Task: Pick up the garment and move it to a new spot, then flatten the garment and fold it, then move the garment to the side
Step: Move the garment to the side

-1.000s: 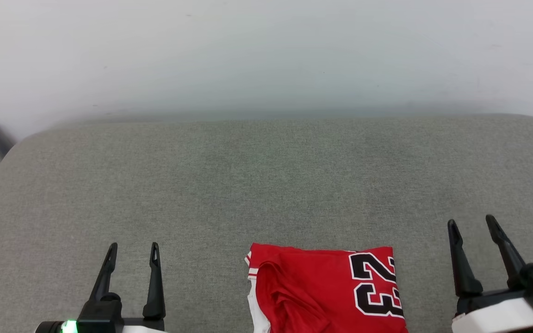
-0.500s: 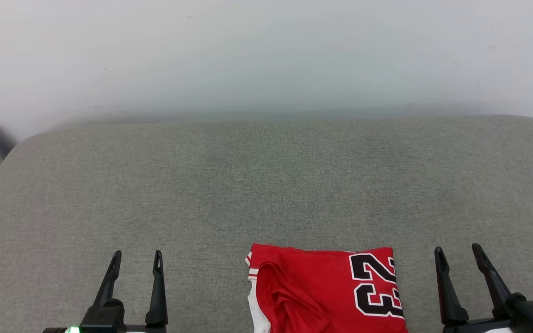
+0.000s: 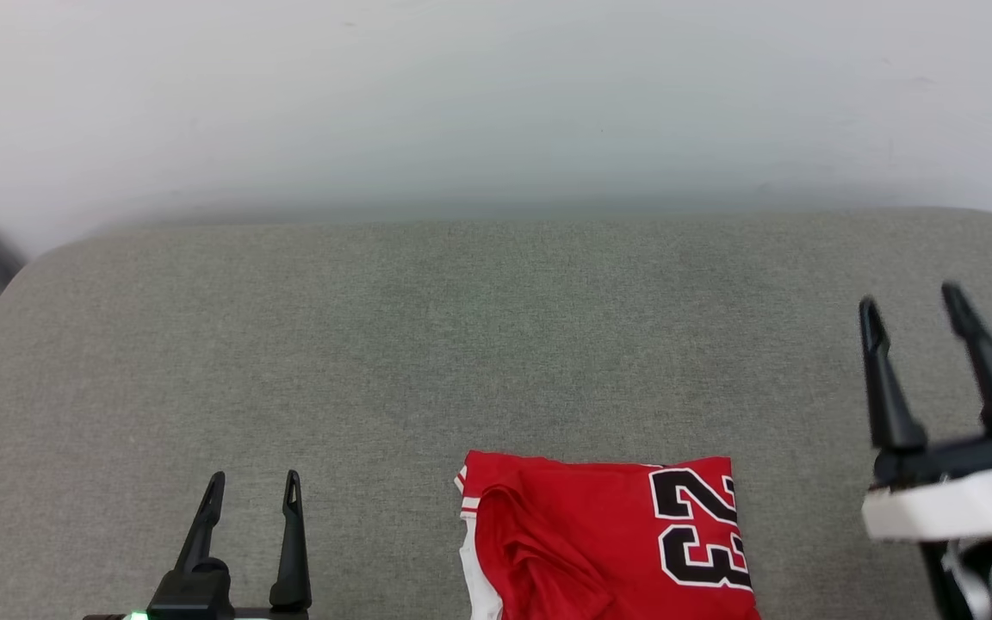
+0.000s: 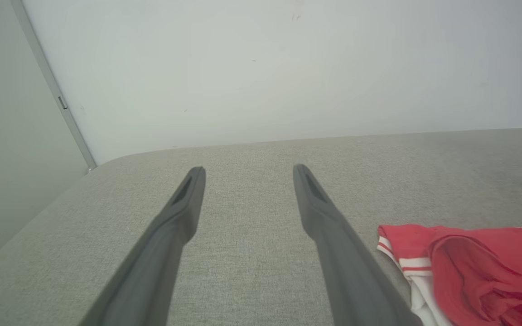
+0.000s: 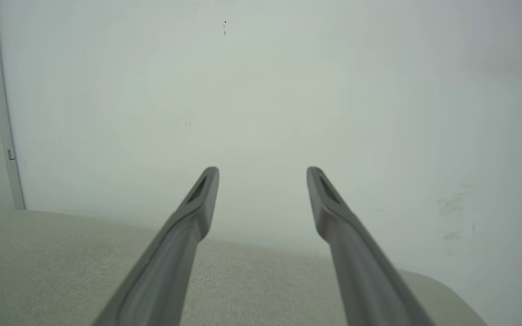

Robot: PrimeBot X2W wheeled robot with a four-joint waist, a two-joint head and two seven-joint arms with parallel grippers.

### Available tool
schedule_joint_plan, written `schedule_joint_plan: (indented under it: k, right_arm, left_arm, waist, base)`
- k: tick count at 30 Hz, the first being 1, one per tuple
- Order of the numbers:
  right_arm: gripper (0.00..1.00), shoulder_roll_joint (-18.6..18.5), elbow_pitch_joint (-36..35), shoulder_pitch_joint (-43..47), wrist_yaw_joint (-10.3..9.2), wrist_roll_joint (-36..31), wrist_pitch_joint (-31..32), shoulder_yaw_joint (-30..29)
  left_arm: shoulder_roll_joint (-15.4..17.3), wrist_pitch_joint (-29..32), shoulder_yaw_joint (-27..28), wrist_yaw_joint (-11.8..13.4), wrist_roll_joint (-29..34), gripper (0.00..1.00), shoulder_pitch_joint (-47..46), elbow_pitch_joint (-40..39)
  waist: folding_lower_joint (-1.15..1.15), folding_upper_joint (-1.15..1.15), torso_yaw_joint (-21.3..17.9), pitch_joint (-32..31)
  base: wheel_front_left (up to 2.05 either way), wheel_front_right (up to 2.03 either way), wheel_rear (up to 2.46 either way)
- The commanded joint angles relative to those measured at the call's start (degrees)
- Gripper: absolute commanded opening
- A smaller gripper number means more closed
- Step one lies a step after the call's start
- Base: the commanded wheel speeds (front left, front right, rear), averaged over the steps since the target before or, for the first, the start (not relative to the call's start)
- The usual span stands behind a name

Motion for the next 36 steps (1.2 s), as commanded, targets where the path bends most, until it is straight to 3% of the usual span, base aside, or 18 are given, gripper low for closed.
schedule_joint_plan:
  k: [1, 5, 8, 14, 20, 26, 36]
  right_arm:
    - [1.0, -1.63, -0.4, -2.47, -0.02, 0.55, 1.2, 0.27]
    - [1.0, -6.52, 0.21, -8.63, -0.02, 2.26, 8.26, 2.33]
    - [1.0, -10.88, 2.15, -11.48, -0.02, 6.44, 18.59, 6.29]
    - [1.0, -18.46, 4.13, -13.86, -0.02, 22.68, 40.39, 12.1]
    - [1.0, -22.97, 5.55, -10.68, -0.02, 40.34, 58.15, 15.8]
    - [1.0, -23.59, 6.65, -7.7, -0.02, 49.88, 64.5, 16.85]
    - [1.0, -19.01, 11.08, -8.67, -0.02, 55.61, 63.63, 19.87]
  left_arm:
    - [0.01, -0.27, 0.18, -0.1, 0.02, 1.0, -0.31, 0.08]
    - [-0.1, -0.27, 0.15, -0.2, 0.0, 1.0, -0.62, 0.1]
    - [-0.17, -0.27, 0.16, -0.24, -0.09, 1.0, -0.87, 0.05]
    - [-0.34, -0.27, 0.13, -0.31, -0.11, 1.0, -1.73, -0.19]
    - [-0.43, -0.27, -0.18, -0.78, -0.02, 1.0, -3.54, -0.26]
    - [-0.54, -0.27, -0.73, -1.22, 0.24, 1.0, -5.85, -0.3]
    - [-0.68, -0.27, -2.02, -1.98, 0.54, 1.0, -9.69, 0.32]
  waist:
    - [0.0, 0.0, 0.02, 0.19]
    - [0.0, 0.0, 0.16, 0.68]
    - [0.0, 0.0, 0.31, 1.29]
    - [0.0, 0.0, 0.61, 3.26]
    - [0.0, 0.0, 1.43, 6.11]
    - [0.0, 0.0, 2.88, 9.55]
    - [0.0, 0.0, 5.89, 14.83]
  base:
    - [0.0, 0.0, 0.0]
    - [0.0, 0.0, 0.0]
    - [0.0, 0.0, 0.0]
    - [0.0, 0.0, 0.0]
    - [0.0, 0.0, 0.0]
    - [0.0, 0.0, 0.0]
    - [0.0, 0.0, 0.0]
